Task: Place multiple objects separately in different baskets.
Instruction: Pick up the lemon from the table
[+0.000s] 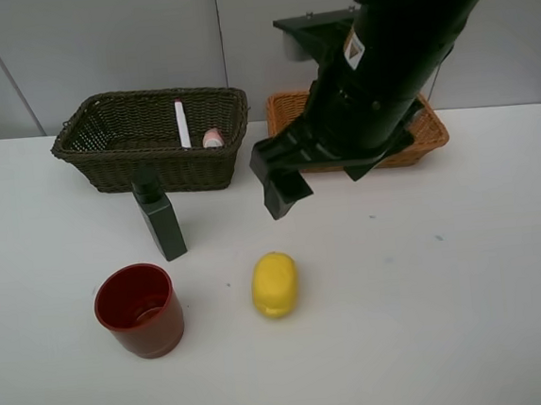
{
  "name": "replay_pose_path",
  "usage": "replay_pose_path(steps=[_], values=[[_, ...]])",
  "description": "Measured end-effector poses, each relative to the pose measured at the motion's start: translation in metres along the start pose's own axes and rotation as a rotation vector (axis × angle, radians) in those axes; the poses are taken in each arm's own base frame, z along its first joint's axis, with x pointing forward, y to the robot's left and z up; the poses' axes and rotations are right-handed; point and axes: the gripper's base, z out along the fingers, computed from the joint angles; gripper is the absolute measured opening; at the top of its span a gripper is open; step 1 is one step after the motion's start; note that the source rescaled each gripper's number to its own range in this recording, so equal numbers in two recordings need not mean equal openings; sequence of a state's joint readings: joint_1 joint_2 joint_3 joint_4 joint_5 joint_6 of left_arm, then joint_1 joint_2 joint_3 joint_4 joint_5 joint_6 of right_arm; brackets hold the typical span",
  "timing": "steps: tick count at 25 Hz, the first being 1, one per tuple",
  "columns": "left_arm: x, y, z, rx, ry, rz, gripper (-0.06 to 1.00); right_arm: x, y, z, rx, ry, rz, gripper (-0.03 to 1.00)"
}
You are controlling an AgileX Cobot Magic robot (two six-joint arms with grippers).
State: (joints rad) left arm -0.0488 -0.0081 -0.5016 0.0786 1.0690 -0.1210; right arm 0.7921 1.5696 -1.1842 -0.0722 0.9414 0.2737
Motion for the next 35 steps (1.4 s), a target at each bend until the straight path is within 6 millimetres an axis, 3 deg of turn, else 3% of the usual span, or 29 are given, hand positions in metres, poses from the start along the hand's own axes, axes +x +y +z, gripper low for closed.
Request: replay_pose_path(steps=[9,18,27,35], values=[[0.000,0.000,0.000,0.000,0.000,0.000,0.93,0.030,0.003,0.048,-0.056,-0.045,0.008,1.00],[0.000,0.000,0.000,0.000,0.000,0.000,0.93,0.032,0.009,0.096,-0.073,0.008,0.049,1.00],[0.000,0.000,0.000,0.000,0.000,0.000,0.93,0.032,0.026,0.107,-0.113,-0.024,0.039,1.00],[0.000,0.000,0.000,0.000,0.000,0.000,0.93,0.037,0.027,0.125,-0.105,0.026,0.052,1.00]])
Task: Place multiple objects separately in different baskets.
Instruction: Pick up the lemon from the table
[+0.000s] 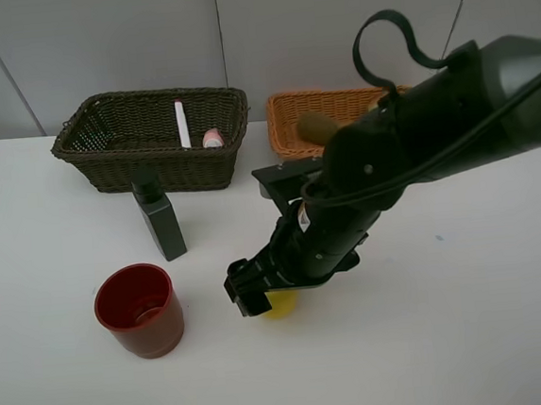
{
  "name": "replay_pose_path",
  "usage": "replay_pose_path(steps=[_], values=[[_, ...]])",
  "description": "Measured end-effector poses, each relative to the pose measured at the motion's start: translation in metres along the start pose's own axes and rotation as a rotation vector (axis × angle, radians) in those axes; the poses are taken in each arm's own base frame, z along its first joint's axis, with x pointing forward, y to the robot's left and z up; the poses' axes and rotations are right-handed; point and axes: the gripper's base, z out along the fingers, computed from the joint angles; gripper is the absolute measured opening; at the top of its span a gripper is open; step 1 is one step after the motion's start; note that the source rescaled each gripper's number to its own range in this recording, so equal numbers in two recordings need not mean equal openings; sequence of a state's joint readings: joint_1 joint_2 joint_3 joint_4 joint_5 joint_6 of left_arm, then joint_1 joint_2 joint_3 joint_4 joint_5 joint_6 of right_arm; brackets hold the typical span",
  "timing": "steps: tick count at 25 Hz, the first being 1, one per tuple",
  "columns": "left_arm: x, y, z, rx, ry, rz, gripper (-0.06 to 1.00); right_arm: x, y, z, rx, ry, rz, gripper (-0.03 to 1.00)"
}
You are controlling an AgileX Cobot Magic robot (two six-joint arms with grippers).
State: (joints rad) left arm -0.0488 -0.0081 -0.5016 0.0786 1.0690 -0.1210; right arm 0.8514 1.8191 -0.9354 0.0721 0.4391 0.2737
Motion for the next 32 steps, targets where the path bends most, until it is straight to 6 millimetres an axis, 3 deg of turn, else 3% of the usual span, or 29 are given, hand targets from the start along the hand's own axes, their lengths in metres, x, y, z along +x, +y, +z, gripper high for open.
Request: replay_pose_path(steps=[32], values=[[0.000,0.000,0.000,0.000,0.000,0.000,0.93,-0.001,0.003,0.023,-0.011,-0.030,0.005,0.99]])
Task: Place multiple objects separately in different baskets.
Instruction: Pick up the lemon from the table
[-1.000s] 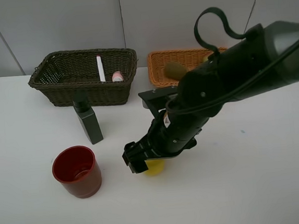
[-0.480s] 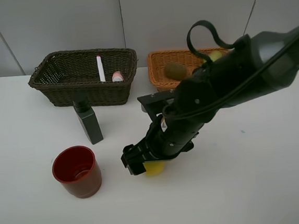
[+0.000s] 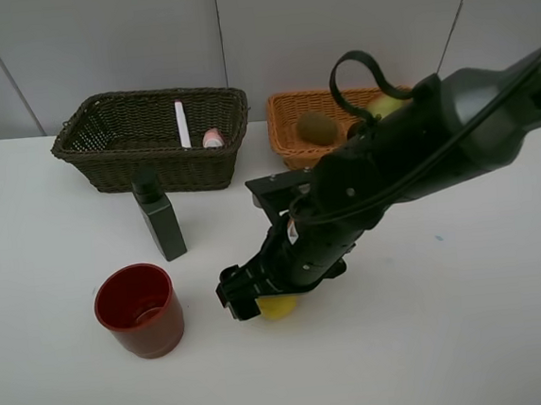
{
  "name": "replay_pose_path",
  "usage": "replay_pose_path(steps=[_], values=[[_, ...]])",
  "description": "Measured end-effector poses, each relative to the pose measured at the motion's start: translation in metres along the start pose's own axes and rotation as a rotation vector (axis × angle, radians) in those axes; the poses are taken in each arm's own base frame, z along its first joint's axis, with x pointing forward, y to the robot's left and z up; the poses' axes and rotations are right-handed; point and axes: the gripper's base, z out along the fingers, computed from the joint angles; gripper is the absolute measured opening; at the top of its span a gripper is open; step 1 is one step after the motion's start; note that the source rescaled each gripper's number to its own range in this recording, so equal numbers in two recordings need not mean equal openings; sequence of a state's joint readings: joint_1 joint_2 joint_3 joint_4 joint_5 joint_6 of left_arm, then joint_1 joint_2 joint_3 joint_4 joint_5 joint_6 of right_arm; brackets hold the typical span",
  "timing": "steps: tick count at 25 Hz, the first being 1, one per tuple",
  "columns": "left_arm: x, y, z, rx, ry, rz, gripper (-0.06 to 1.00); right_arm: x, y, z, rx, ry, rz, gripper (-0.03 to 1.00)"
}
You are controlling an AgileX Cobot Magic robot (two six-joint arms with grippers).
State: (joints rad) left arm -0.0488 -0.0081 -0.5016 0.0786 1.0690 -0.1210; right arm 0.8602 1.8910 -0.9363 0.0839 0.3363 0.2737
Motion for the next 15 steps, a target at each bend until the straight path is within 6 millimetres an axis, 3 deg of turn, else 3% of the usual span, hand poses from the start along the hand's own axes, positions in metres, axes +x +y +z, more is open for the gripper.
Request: replay_pose_path(steps=[9,11,13,15], values=[[0.0000,0.0000,0.0000,0.000,0.000,0.000,0.93,-0.0038,0.0018,-0.0013,-0.006,-0.015,-0.001,0.96],[0.0000,0.0000,0.0000,0.000,0.000,0.000,0.93,-0.0038,0.0018,-0.0013,-0.006,-0.015,-0.001,0.85],[0.0000,0.0000,0.0000,0.000,0.000,0.000,0.93,-0.0038,0.0019,-0.0013,-0.006,-0.014,0.001,0.62],[0.0000,0.0000,0.0000,0.000,0.000,0.000,0.93,-0.0035,0.0019,-0.0013,-0.006,-0.012,0.003,0.59]])
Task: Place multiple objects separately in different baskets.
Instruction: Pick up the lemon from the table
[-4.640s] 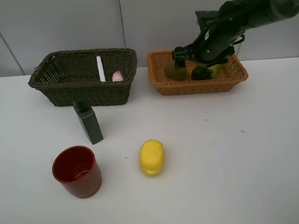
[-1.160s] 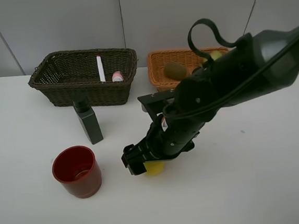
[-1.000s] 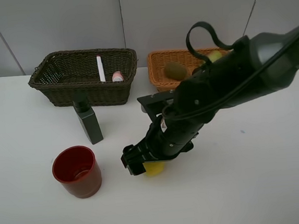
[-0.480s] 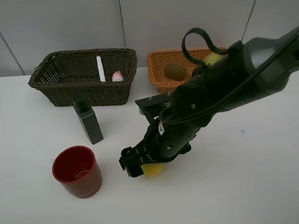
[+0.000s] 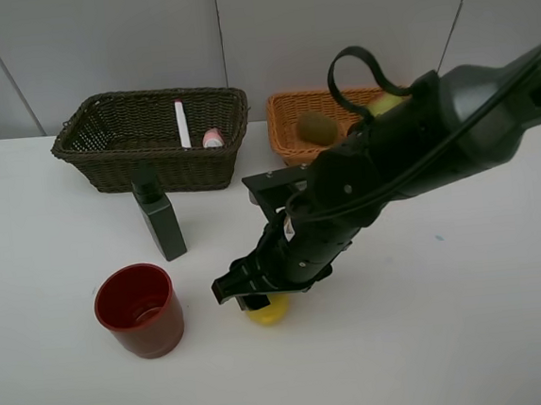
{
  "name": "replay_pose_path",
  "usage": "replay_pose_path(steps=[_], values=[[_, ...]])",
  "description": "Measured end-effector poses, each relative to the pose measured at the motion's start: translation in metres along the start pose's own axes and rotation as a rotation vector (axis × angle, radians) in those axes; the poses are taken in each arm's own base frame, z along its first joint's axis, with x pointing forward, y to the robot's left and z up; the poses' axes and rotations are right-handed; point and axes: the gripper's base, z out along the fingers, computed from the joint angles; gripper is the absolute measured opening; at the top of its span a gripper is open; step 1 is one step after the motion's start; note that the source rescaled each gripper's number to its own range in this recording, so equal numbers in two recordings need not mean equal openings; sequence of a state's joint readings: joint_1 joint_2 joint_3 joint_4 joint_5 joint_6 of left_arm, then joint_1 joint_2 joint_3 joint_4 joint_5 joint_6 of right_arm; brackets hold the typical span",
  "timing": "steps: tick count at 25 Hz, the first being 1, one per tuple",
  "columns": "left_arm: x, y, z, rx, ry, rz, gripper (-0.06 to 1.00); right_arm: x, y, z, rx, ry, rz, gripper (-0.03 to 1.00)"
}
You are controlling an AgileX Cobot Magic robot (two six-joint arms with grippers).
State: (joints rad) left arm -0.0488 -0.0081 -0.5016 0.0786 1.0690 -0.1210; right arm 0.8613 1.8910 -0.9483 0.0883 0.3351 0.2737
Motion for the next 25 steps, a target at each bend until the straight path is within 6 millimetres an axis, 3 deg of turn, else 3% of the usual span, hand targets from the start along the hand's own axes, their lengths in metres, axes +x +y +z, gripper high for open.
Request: replay_pose_path(steps=[25], values=[[0.0000,0.0000,0.0000,0.000,0.000,0.000,0.93,0.0006,0.0000,-0.0016,0.001,0.008,0.001,0.59]])
